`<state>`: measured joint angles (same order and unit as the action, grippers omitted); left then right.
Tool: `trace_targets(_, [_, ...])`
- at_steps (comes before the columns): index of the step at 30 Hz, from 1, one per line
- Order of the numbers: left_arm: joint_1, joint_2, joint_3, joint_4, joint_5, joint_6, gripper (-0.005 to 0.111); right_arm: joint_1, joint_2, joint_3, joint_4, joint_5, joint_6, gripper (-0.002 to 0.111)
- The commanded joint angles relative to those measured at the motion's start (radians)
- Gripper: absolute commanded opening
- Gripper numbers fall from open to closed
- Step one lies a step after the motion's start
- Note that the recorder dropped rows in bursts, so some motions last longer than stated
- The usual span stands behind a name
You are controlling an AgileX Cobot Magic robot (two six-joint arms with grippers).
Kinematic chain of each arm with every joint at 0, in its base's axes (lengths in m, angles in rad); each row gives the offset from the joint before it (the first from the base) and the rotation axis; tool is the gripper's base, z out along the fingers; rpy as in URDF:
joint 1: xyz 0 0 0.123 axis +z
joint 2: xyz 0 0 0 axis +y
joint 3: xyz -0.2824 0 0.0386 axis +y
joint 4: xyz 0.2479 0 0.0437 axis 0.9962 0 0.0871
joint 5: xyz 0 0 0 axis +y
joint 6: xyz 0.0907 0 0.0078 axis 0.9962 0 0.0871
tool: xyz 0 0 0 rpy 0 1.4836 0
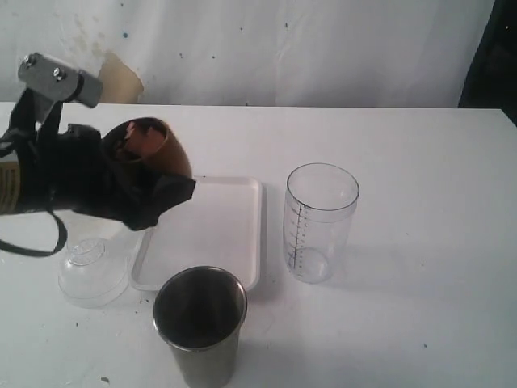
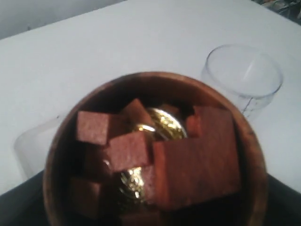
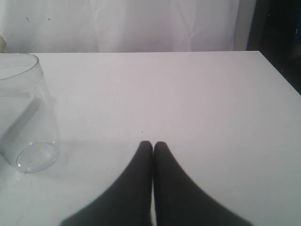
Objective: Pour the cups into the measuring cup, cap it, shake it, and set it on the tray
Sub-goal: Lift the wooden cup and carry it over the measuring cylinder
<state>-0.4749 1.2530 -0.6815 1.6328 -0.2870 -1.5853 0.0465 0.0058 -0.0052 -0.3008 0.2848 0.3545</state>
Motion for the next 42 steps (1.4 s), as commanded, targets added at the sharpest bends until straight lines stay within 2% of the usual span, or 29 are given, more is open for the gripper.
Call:
trace_targets(1, [-0.049,0.034,-0.108,0.112,0.030,-0.150,0.000,0.003,-0.006,0.005,-0.007,-0.001,0.000,0.000])
trace_targets(3, [-0.064,0.060,-0.143,0.112,0.093,-0.172,0.000,0.003,-0.006,0.005,-0.007,0.001,0.000,0.000])
trace_targets(6, [-0.109,0.101,-0.189,0.112,0.294,-0.259,0.000,0.003,-0.006,0.005,-0.007,0.001,0.000,0.000])
trace_targets(9, [-0.159,0.143,-0.232,0.112,0.450,-0.251,0.000,0.003,-0.006,0.005,-0.007,0.001,0.000,0.000])
trace_targets(10, [-0.168,0.162,-0.253,0.106,0.464,-0.204,0.000,0.003,-0.006,0.005,-0.007,0.001,0.000,0.000])
trace_targets(12, [-0.176,0.201,-0.292,0.007,0.466,-0.078,0.000,0.003,-0.006,0.005,-0.007,0.001,0.026,0.000])
trace_targets(15, [-0.176,0.275,-0.369,-0.354,0.574,0.294,0.000,0.003,-0.006,0.005,-0.007,0.001,0.036,0.000])
trace_targets(17, [-0.176,0.334,-0.457,-0.640,0.786,0.669,0.000,0.003,-0.006,0.005,-0.007,0.001,0.036,0.000])
trace_targets(20, [-0.176,0.406,-0.584,-0.834,1.012,1.072,0.000,0.003,-0.006,0.005,-0.007,0.001,0.036,0.000])
trace_targets(22, [-0.178,0.415,-0.629,-0.946,1.016,1.206,0.000,0.003,-0.006,0.005,-0.007,0.001,0.036,0.000])
trace_targets(25, [-0.198,0.411,-0.662,-1.067,0.939,1.319,0.000,0.003,-0.006,0.005,-0.007,0.001,0.036,0.000])
trace_targets(30, [-0.298,0.436,-0.686,-1.040,0.954,1.476,0.000,0.003,-0.006,0.005,-0.007,0.001,0.036,0.000])
trace_targets(35, [-0.391,0.483,-0.688,-0.859,1.042,1.396,0.000,0.003,-0.006,0.005,-0.007,0.001,0.036,0.000])
trace_targets(42, [-0.468,0.526,-0.746,-0.799,1.056,1.373,0.000,0.003,-0.006,0.005,-0.007,0.001,0.036,0.000])
